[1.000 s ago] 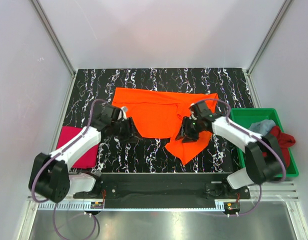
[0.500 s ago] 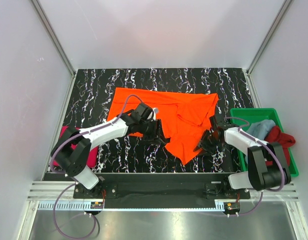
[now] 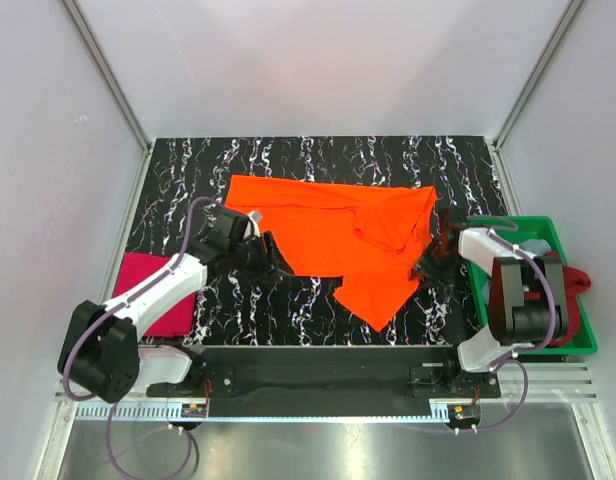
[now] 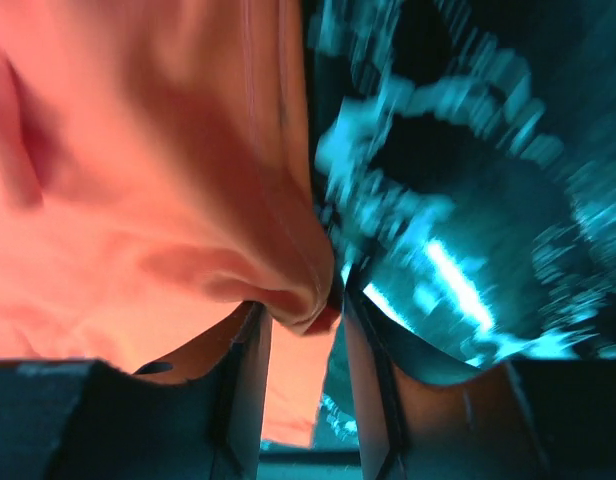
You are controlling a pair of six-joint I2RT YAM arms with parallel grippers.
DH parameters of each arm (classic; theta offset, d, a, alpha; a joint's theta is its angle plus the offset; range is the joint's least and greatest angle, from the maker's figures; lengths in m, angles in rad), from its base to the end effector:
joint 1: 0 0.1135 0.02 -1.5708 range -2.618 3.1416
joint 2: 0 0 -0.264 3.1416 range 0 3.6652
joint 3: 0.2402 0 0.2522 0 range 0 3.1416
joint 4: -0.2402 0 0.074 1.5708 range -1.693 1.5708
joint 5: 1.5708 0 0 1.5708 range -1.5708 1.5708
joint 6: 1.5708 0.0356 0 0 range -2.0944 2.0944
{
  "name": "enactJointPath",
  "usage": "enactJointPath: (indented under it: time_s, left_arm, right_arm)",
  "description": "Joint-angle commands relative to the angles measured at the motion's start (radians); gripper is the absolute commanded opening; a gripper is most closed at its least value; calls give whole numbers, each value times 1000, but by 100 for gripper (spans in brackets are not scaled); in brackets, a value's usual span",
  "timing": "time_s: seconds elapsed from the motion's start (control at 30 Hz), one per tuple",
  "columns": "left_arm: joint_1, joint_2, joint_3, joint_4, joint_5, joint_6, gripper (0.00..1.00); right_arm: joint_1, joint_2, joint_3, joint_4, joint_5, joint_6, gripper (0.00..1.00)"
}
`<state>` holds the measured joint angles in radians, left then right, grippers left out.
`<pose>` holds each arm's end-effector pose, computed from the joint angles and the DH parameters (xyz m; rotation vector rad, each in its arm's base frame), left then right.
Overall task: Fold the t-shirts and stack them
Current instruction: Fold the tshirt
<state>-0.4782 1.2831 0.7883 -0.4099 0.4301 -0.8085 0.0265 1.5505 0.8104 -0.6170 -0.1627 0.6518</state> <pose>0.2195 -0.1305 0.2195 -0.2404 2.6725 -1.0229 0.2589 0.0126 0.1499 0.8906 2.8396 0.3350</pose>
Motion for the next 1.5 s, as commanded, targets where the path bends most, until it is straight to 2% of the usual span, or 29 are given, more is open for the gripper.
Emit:
enactJointPath:
  time_s: [0.0, 0.2, 0.37, 0.53, 0.63, 0.73, 0.77, 0.8, 0.83, 0.9, 0.97, 1.17, 1.23, 1.37, 1.47]
  left_arm:
    - [49, -60, -18, -4, 16, 23, 52]
    - [157, -82, 0, -41, 21, 64, 52]
    - [263, -59, 19, -58, 42, 100, 53]
    - [320, -18, 64, -87, 53, 144, 53]
    - [334, 8, 83, -90, 53, 158, 53]
    - [351, 54, 101, -92, 71, 166, 53]
    - [357, 68, 109, -92, 82, 167, 53]
    - [360, 80, 124, -93, 88, 170, 53]
    - [362, 100, 132, -95, 97, 172, 53]
    - [365, 120, 152, -95, 98, 173, 53]
    - [366, 133, 164, -98, 99, 180, 53]
    - [395, 188, 196, -110, 119, 216, 53]
    - [415, 200, 200, -110, 121, 229, 53]
    - [438, 237, 209, -110, 128, 238, 53]
    - [447, 254, 218, -110, 125, 233, 53]
  right_arm:
    - [-20, 57, 94, -48, 182, -95, 42]
    - [-20, 10, 187, -136, 180, -138, 43]
    - [-20, -69, 200, -144, 134, -145, 56]
    - [-20, -56, 271, -211, 118, -165, 58]
    - [-22, -63, 277, -164, 124, -182, 58]
    - [-20, 5, 353, -95, 101, -184, 55]
    - [-22, 73, 383, -96, 98, -182, 53]
    - [-20, 107, 409, -95, 98, -182, 49]
    - [-20, 140, 453, -95, 100, -181, 38]
    - [-20, 226, 492, -96, 118, -182, 29]
    - [-20, 305, 542, -92, 143, -190, 26]
    - [-20, 485, 667, -79, 157, -193, 31]
    - [-20, 541, 726, -81, 204, -202, 33]
    - [-49, 634, 861, -101, 270, -259, 46]
    - [-57, 691, 993, -196, 301, -300, 54]
